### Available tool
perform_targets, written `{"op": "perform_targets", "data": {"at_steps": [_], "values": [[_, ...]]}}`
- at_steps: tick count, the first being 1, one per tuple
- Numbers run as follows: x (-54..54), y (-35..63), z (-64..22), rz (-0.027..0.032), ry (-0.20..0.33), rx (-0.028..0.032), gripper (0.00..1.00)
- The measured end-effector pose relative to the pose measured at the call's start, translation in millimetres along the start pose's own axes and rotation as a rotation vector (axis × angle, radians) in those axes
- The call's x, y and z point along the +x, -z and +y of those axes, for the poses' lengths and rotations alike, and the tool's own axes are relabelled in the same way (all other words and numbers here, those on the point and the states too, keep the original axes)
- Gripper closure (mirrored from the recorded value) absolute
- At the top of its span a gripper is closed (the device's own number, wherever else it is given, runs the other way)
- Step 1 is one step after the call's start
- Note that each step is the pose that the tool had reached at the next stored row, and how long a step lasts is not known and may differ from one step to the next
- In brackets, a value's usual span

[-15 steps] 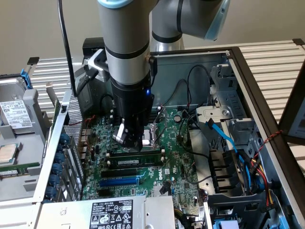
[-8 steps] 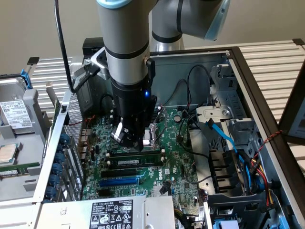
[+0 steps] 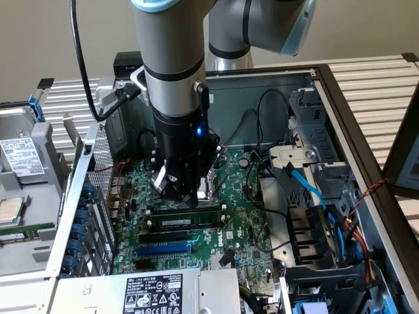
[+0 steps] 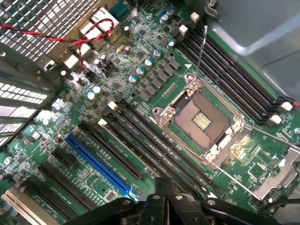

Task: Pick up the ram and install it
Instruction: 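Press down the ram until it locks into place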

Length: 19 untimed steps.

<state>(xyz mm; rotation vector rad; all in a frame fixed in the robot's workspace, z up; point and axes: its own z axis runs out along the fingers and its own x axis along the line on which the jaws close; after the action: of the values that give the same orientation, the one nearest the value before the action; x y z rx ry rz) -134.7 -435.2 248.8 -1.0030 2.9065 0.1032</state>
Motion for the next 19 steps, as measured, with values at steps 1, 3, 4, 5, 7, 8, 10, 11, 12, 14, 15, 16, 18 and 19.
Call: {"op": "perform_targets", "data": {"at_steps": [1, 3, 4, 5, 7, 8, 10, 11, 12, 14, 15, 16, 18, 19], "values": [[0.0, -0.1, 0.0, -0.0008, -0.018, 0.0015, 0.89], [0.0, -0.2, 0.0, -0.0022, -0.052, 0.0044, 0.89], [0.0, -0.2, 0.0, -0.0029, -0.069, 0.0058, 0.89], [0.0, -0.3, 0.0, -0.0037, -0.088, 0.0074, 0.89], [0.0, -0.4, 0.0, -0.0052, -0.122, 0.0102, 0.89], [0.0, -0.5, 0.0, -0.0059, -0.138, 0.0116, 0.89], [0.1, -0.6, 0.0, -0.0073, -0.173, 0.0145, 0.89], [0.1, -0.7, 0.0, -0.0081, -0.189, 0.0159, 0.89], [0.1, -0.8, 0.0, -0.0088, -0.207, 0.0174, 0.89], [0.1, -0.9, 0.0, -0.0102, -0.241, 0.0201, 0.89], [0.1, -1.0, 0.0, -0.011, -0.257, 0.0216, 0.89], [0.1, -1.1, 0.0, -0.0118, -0.275, 0.023, 0.89], [0.1, -1.2, -0.1, -0.0131, -0.309, 0.0259, 0.89], [0.1, -1.2, -0.1, -0.0139, -0.326, 0.0273, 0.89]]}}
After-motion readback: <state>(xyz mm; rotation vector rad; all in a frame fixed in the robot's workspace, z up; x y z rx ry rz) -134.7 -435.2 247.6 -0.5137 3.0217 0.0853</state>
